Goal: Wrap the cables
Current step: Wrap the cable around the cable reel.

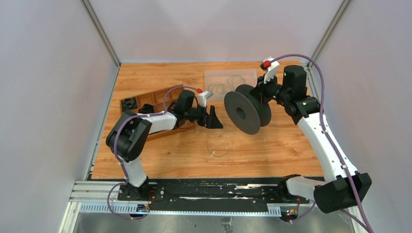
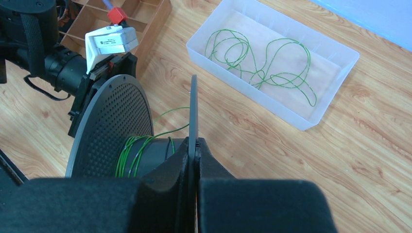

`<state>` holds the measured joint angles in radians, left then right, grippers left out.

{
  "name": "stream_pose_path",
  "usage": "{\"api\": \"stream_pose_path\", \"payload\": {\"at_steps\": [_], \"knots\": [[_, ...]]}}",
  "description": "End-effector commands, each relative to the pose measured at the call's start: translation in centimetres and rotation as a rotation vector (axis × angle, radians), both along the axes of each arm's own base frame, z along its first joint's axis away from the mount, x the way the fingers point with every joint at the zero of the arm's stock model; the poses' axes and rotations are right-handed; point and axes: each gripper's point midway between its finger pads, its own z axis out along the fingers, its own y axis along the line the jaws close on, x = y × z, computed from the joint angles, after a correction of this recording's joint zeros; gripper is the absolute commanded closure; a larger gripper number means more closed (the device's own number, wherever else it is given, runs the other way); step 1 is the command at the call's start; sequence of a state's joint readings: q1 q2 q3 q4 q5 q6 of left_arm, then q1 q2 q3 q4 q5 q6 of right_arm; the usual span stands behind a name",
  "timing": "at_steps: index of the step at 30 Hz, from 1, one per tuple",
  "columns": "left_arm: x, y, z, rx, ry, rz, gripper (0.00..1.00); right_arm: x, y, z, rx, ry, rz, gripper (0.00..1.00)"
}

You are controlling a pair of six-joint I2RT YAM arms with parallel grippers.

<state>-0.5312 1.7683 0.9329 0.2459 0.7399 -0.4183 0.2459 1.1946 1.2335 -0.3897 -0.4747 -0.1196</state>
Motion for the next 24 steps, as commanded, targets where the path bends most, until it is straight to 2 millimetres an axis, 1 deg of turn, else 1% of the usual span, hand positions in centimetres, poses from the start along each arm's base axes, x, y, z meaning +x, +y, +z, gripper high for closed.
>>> {"api": "stream_pose_path", "payload": {"at_steps": [1, 5, 11, 13, 19, 21, 24], "knots": [[0.7, -1.9, 1.0, -0.102, 0.014, 0.026, 0.17, 0.4, -0.5, 3.0, 0.037, -0.07, -0.022, 0.99], [0.7, -2.7, 0.3, -0.117, 0.057, 0.029, 0.18, 0.6, -0.5, 3.0, 0.039, -0.069, -0.022, 0.99], [0.0, -3.7, 0.0, -0.135, 0.063, 0.015, 0.26, 0.8, -0.3, 2.8, 0.042, -0.062, -0.02, 0.99], [-0.1, -4.0, -0.2, -0.142, 0.078, 0.013, 0.3, 0.9, -0.3, 2.6, 0.042, -0.058, -0.021, 0.99], [-0.8, -5.0, -0.8, -0.151, 0.113, -0.008, 0.5, 1.3, -0.5, 2.7, 0.037, -0.062, -0.034, 0.99], [-1.1, -5.3, -0.7, -0.163, 0.119, -0.018, 0.62, 1.5, -0.6, 2.9, 0.038, -0.063, -0.045, 0.99], [-1.5, -5.6, -0.6, -0.173, 0.109, -0.038, 0.85, 2.0, -1.0, 3.2, 0.04, -0.063, -0.084, 0.99]]}}
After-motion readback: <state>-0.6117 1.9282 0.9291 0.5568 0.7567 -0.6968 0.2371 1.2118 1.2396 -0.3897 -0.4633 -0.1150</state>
